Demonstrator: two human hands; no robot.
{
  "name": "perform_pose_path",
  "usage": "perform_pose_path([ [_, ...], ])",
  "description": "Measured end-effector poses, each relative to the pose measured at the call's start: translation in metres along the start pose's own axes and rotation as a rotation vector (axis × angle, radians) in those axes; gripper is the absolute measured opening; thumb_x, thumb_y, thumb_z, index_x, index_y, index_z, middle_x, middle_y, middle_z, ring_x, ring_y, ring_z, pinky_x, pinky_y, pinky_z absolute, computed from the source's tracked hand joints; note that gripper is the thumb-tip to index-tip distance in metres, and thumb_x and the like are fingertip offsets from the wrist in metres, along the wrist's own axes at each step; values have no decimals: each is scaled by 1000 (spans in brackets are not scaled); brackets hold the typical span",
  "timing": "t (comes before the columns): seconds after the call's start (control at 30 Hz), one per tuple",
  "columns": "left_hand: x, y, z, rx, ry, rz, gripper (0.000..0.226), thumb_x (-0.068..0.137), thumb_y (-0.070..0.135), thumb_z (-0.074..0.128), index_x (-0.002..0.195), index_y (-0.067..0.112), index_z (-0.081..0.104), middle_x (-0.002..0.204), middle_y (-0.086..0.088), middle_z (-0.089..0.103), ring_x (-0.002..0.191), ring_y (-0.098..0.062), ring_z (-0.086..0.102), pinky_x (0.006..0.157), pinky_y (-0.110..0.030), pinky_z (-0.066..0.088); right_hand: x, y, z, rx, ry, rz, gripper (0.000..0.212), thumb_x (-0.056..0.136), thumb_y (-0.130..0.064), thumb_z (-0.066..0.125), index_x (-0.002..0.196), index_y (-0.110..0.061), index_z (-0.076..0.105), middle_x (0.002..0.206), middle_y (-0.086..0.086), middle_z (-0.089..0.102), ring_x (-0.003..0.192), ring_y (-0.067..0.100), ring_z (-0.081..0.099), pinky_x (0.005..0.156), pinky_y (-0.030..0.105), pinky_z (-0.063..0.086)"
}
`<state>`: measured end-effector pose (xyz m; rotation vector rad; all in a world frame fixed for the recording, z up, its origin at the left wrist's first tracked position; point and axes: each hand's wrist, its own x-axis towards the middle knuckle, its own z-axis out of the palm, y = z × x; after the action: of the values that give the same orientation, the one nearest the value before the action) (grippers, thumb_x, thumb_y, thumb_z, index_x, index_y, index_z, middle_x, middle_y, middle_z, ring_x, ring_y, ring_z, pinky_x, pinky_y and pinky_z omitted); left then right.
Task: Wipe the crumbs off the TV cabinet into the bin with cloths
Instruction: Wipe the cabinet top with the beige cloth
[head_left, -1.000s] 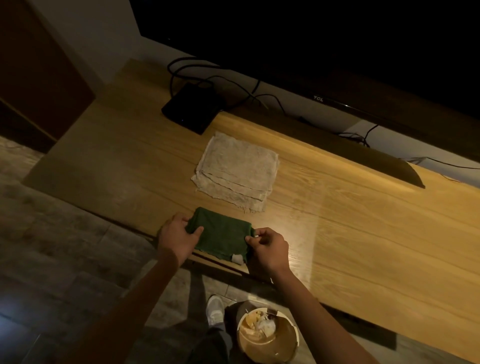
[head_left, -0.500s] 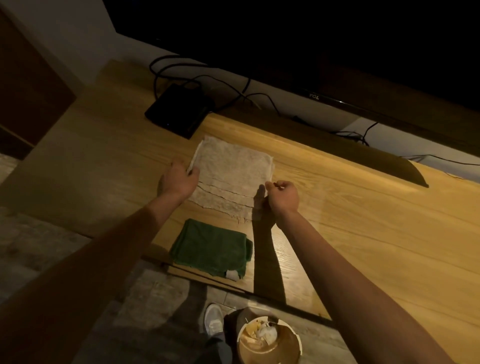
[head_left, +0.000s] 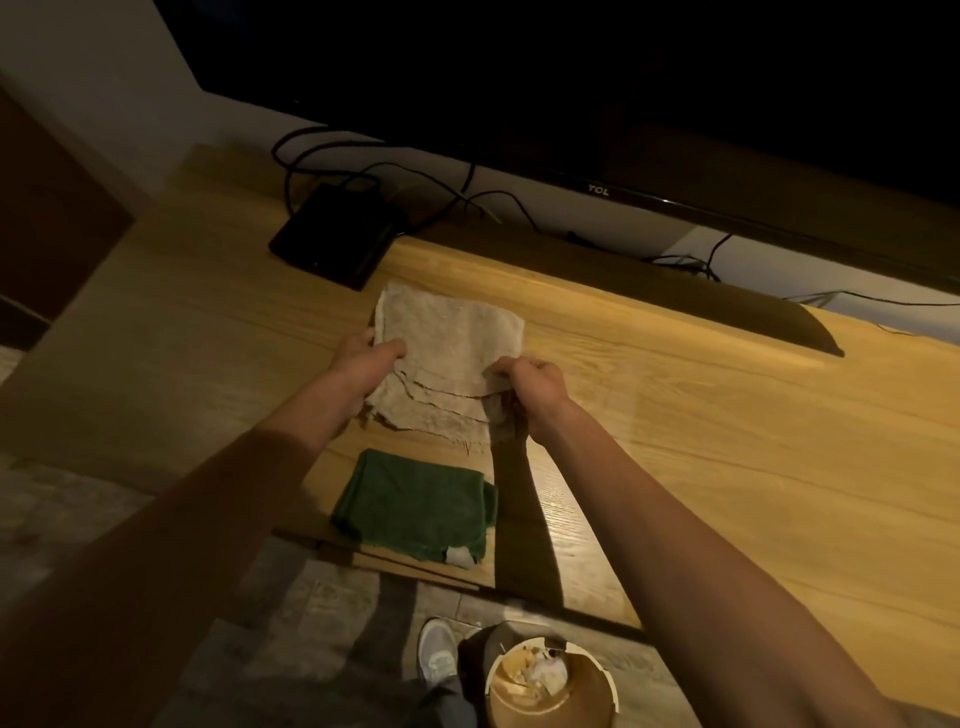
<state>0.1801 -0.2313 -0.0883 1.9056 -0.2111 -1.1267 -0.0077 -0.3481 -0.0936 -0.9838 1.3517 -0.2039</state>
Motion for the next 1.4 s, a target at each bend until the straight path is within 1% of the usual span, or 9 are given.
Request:
perform_pose_path([
  [0.13,-22,16,4,-47,-71,31,31,90,21,58,118,32,63,104,-8,73,90,-27,71,59,-30,58,-23,-5,-20,22,-82,-130,16,94,-19,62,108,-20,68,105,4,68,93,22,66,62,30,56],
  [0.27,-51,25,21,-101,-160,69,32,88,19,57,106,44,67,108,-10,74,94,-29,72,69,-37,62,-54,-6,-55,115,-136,-183,29,94,-14,56,118,-27,66,105,5,69,83,17,67,57,27,55],
  [0.43,-90,20,57,-167,-275,35,38,88,19,57,111,46,69,109,-7,77,97,-29,74,82,-47,62,-91,17,-119,83,-92,-215,36,97,-17,57,123,-40,65,114,7,70,97,27,66,78,42,59],
  [0.57,-123,8,100,-194,-362,1,40,91,16,55,110,47,70,110,-5,78,100,-28,74,78,-42,62,-120,46,-173,81,-54,-208,38,100,-19,58,129,-44,61,119,7,69,104,29,68,75,38,63],
  [0.7,-155,-9,147,-164,-439,-29,46,95,15,53,133,39,60,116,-6,75,106,-29,71,81,-41,62,-145,78,-225,101,37,-204,41,99,-17,60,118,-52,66,115,5,72,101,27,68,79,43,62],
  [0.87,-191,-35,197,-95,-499,-46,63,94,16,55,151,37,41,138,-2,61,124,-28,60,104,-54,51,-166,117,-284,103,153,-184,46,98,-19,63,106,-64,66,99,-7,77,86,10,74,69,36,60],
  [1.1,-209,-84,222,162,-391,-47,59,95,20,64,149,33,45,122,0,69,100,-16,72,79,-31,61,-163,160,-325,-80,242,-164,51,93,-19,75,137,-39,57,101,16,72,73,18,74,55,25,59],
  [1.23,-209,-107,213,316,-314,62,54,97,22,62,148,32,47,101,-2,78,88,-14,76,85,-37,60,-153,174,-325,-317,299,-168,59,90,-20,77,141,-31,50,100,3,69,87,18,72,74,39,65],
  [1.4,-201,-116,205,468,-199,177,52,99,23,58,149,30,46,102,1,70,90,-15,69,86,-38,58,-147,179,-299,-844,481,-371,54,92,-25,73,142,-25,51,134,5,53,120,20,57,97,31,51],
])
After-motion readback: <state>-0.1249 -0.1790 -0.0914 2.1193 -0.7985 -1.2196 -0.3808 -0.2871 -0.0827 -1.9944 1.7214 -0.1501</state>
